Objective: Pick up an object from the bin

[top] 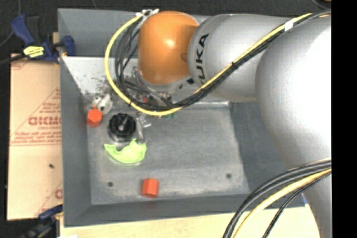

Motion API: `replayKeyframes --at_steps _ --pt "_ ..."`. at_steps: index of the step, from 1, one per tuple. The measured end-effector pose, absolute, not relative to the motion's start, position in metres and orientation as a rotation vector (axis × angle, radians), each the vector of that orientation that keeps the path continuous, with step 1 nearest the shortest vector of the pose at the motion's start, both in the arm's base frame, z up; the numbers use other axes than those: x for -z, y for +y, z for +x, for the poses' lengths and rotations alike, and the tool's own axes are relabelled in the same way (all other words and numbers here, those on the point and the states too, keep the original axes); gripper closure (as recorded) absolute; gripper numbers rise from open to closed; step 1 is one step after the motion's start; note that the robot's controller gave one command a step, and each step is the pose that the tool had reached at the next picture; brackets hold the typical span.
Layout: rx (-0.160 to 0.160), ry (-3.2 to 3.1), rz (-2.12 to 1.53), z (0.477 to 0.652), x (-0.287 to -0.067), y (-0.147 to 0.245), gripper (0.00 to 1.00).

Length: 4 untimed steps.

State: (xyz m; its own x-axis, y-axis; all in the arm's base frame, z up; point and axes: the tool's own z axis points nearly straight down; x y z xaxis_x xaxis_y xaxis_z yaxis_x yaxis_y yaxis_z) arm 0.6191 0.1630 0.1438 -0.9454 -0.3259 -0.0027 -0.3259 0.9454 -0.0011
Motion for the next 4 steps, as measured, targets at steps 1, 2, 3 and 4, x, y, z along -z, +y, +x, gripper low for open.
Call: replayKeyframes --at_steps 1,2,3,4 --pt "-0.004 3.034 -0.783 0.616 -0.084 0.172 0.0" --pt "-0.002 2.953 -1.0 0.629 -0.081 0.162 1.0" --pt "-0.002 2.954 -1.0 0.629 -0.081 0.162 1.0" --pt "-0.002 2.899 -1.119 0.635 -0.09 0.153 1.0"
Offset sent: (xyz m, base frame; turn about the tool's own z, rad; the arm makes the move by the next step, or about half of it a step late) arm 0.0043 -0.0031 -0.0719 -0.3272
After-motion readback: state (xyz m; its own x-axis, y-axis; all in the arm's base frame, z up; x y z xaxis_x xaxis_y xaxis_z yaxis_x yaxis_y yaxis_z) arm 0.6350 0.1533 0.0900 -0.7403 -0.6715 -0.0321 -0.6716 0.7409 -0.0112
